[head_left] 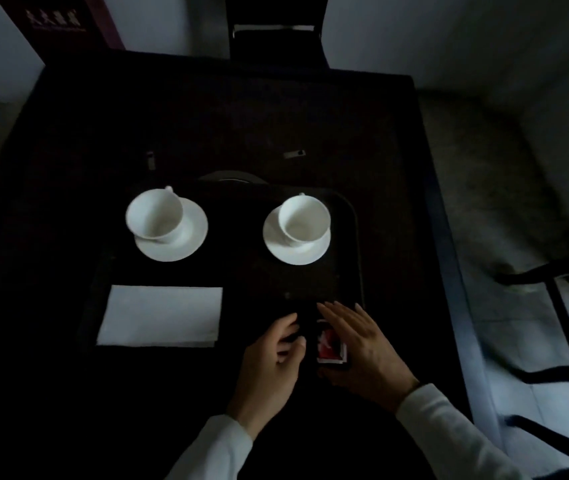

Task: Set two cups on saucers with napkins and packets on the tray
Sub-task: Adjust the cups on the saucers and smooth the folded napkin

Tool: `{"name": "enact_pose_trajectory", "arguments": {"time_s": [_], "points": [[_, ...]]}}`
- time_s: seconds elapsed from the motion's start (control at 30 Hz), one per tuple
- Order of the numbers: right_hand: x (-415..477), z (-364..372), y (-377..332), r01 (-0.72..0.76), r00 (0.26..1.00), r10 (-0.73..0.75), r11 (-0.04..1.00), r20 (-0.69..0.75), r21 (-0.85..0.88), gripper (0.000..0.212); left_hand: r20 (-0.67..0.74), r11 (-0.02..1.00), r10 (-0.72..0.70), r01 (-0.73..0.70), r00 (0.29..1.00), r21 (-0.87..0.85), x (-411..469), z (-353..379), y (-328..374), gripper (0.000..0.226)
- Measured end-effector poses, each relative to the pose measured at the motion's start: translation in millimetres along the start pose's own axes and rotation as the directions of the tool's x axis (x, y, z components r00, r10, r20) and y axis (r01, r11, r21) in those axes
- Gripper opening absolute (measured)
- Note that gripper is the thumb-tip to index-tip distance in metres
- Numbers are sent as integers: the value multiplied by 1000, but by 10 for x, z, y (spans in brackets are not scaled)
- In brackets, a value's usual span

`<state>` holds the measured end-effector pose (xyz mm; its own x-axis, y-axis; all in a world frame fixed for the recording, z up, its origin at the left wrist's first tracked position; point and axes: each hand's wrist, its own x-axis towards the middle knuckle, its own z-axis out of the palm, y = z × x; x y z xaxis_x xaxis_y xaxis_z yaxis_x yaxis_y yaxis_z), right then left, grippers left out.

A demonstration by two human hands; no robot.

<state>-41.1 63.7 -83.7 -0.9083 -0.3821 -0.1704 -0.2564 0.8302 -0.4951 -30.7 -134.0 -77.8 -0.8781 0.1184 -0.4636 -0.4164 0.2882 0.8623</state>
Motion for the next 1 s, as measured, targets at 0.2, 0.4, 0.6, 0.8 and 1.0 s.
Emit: {"name": "enact_pose_trajectory", "arguments": {"time_s": [0.2, 0.4, 0.6, 0.8, 1.0], "points": [[-32, -66, 170, 82, 996, -82, 997, -20, -8, 95, -58, 996, -84, 84, 995, 0, -2, 320, -5, 42], [17, -162, 189, 97, 995, -98, 993, -2, -68, 93, -88, 993, -118, 117, 989, -19, -9, 431, 58, 40], [67, -192, 165, 122, 993, -120, 986, 22, -117, 95, -103, 991, -131, 130, 986, -12, -9, 466, 94, 39], [70, -186, 216, 151, 989, -149, 976, 27, -155, 99, -110, 992, -125, 126, 986, -2, -22, 458, 132, 41], [51, -145, 251, 147, 989, -144, 977, 32, -153, 96, -81, 993, -119, 121, 990, 13, -41, 474, 179, 39]]}}
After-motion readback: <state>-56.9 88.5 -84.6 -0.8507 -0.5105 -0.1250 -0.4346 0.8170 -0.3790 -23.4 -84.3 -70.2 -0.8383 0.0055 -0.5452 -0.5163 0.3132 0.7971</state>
